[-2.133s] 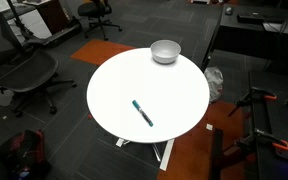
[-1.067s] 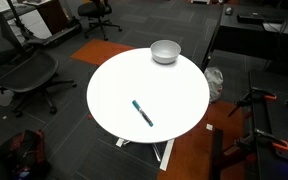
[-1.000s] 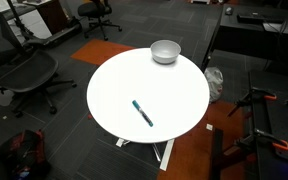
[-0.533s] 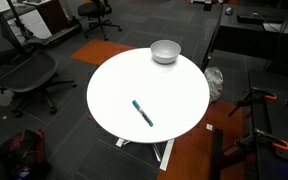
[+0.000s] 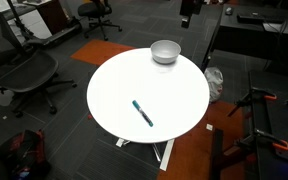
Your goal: Put the marker in the bowl
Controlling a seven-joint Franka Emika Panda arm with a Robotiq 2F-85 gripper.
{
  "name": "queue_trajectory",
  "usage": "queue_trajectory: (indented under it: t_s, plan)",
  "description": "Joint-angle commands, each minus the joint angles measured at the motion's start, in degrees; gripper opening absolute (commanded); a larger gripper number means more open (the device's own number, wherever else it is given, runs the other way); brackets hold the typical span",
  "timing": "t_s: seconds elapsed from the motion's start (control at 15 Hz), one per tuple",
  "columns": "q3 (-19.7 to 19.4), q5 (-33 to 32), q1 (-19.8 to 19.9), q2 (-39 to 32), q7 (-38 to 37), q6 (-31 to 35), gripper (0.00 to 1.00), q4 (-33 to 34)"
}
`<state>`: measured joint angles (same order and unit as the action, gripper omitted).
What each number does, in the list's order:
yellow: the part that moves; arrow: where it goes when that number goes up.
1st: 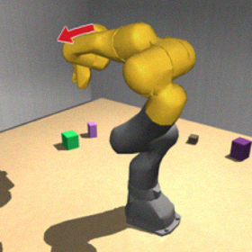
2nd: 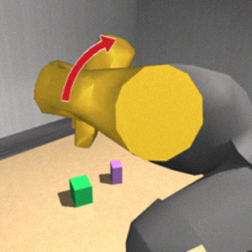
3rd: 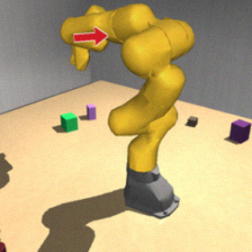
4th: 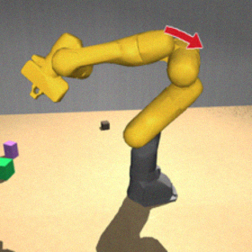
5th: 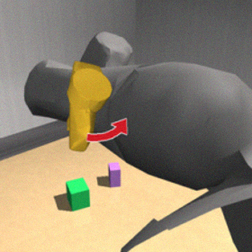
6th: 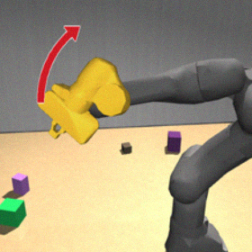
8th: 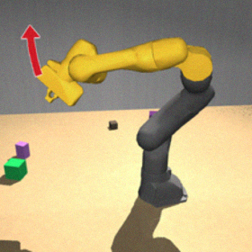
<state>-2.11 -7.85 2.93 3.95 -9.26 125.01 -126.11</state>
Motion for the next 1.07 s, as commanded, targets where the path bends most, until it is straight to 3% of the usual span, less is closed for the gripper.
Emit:
queue_trajectory:
  t_s: [0.0,0.47,1.0]
  plan:
    - [1.59,1.0,-1.41,-0.47,-5.54,5.52,1.0,-2.13]
    - [4.5,3.06,-4.55,-5.96,-14.41,11.09,1.0,-1.91]
    - [4.75,11.13,-6.9,-14.83,-14.78,18.11,1.0,1.99]
